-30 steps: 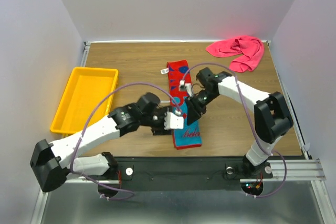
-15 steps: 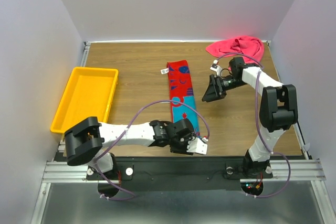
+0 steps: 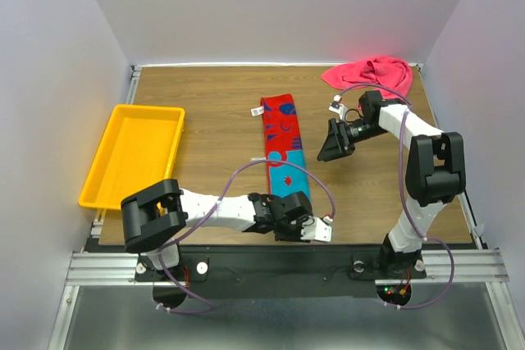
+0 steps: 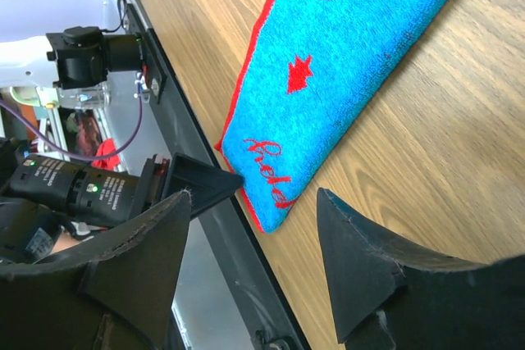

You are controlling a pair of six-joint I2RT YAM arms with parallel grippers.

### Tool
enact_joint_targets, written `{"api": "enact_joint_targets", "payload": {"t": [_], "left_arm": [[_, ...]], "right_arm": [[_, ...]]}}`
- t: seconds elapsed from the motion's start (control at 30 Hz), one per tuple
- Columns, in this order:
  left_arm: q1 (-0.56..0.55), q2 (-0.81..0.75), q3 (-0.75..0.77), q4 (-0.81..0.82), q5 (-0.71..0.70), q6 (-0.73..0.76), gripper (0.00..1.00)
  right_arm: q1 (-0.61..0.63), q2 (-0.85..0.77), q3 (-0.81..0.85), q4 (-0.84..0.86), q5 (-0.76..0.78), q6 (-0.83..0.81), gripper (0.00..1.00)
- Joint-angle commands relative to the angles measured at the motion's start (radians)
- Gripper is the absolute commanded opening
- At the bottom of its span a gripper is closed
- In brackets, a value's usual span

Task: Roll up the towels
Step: Fold the towel

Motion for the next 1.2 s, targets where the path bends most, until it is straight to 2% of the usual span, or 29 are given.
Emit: {"api": "enact_joint_targets", "payload": {"t": [0.0,0.3,0.4,0.47,0.8,0.9,1.0,1.03,1.17], "left_arm": [[-0.004,0.002,-0.039,0.062,-0.027,0.001,0.43],[-0.004,0.039,-0.058,0.037,-0.016,0.030,0.27],[-0.002,0.057,-0.056,0.026,-0.017,0.039,0.14],[-0.002,0.063,-0.055,0.023,-0.016,0.039,0.00],[-0.001,-0.076,0.022,-0.125,0.111,0.039,0.00],[-0.002,-0.118,0.056,-0.180,0.163,0.055,0.00],[0.005,-0.142,0.076,-0.213,0.177,0.076,0.00],[0.025,-0.141,0.094,-0.217,0.185,0.081,0.00],[0.097,-0.129,0.142,-0.237,0.184,0.116,0.00]], "right_arm": [[-0.011,-0.023,0.020,-0.036,-0.009,-0.046,0.67],[-0.022,-0.005,0.044,-0.102,0.013,-0.101,0.66],[-0.025,-0.005,0.054,-0.110,0.016,-0.108,0.66],[-0.028,-0.009,0.060,-0.115,0.020,-0.112,0.66],[-0.028,-0.032,0.075,-0.139,0.010,-0.126,0.66],[-0.030,-0.037,0.083,-0.148,-0.001,-0.141,0.69],[-0.030,-0.037,0.096,-0.151,-0.007,-0.144,0.94],[-0.030,-0.034,0.107,-0.150,-0.006,-0.141,1.00],[-0.030,-0.022,0.124,-0.147,-0.004,-0.132,1.00]]}}
